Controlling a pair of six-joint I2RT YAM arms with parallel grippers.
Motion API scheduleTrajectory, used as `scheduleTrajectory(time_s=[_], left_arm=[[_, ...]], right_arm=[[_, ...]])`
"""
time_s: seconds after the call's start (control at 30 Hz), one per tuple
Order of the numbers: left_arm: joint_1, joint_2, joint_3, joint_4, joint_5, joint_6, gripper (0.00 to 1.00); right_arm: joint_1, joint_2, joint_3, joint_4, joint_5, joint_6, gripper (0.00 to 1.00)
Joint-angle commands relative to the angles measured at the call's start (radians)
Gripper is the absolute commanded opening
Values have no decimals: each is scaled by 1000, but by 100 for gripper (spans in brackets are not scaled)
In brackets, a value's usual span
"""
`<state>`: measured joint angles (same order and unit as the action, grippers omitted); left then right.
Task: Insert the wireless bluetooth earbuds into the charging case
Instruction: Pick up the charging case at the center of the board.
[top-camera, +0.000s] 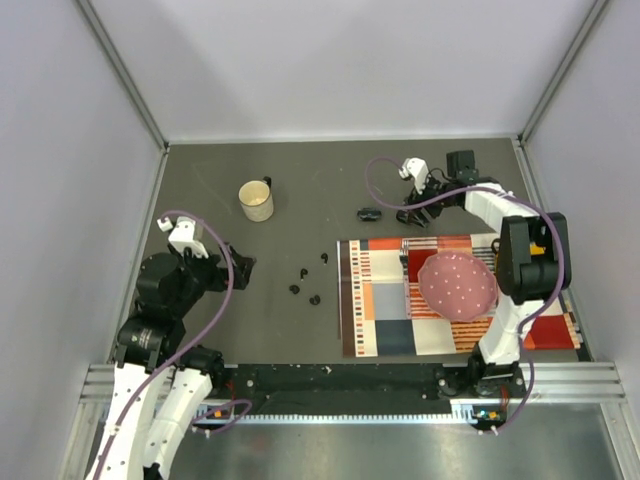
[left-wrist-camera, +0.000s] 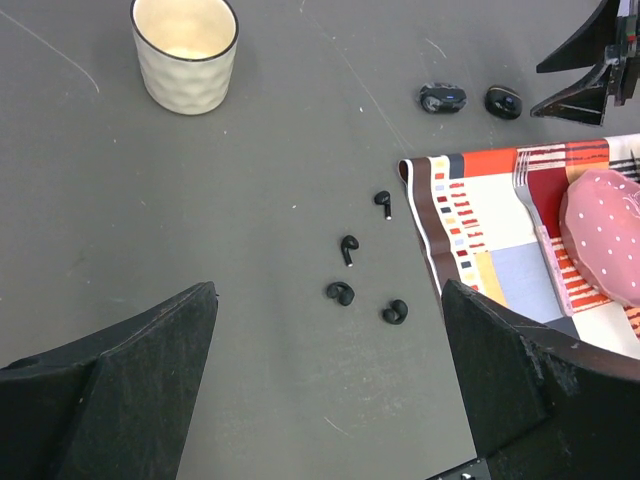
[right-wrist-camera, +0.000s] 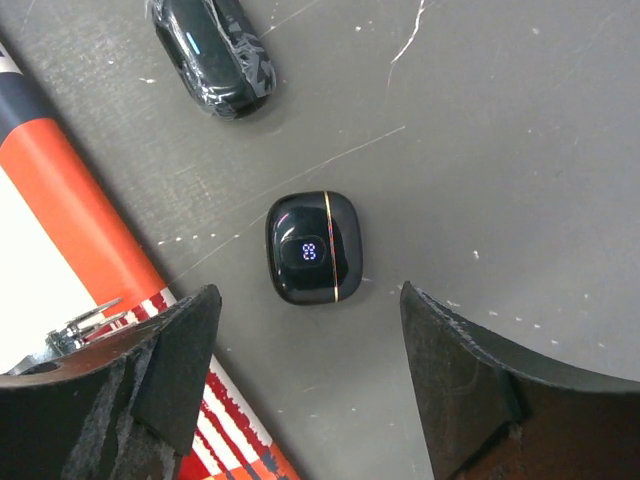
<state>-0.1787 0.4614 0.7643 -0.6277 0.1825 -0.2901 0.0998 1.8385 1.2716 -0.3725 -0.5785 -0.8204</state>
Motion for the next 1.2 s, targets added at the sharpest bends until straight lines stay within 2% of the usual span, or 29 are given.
scheduleTrajectory(time_s=[0.0, 0.1, 0.53, 0.93, 1.07, 1.17], left_arm=[[-1, 0, -17, 71, -18, -37, 99], [-1, 9, -28, 80, -12, -43, 99], [-1, 33, -45, 102, -15, -41, 99], [-1, 48, -60, 114, -26, -37, 99], [-1, 56, -62, 111, -61, -43, 99], [-1, 60, -56, 103, -78, -49, 99]], right_arm=[[-5, 50, 75, -42, -43, -28, 70], [-5, 74, 112, -54, -27, -2, 67], [9, 149, 207, -193, 14, -45, 65], [55, 219, 273, -252, 97, -63, 65], [64, 242, 294, -259, 126, -54, 63], [69, 257, 310, -266, 143, -49, 58]])
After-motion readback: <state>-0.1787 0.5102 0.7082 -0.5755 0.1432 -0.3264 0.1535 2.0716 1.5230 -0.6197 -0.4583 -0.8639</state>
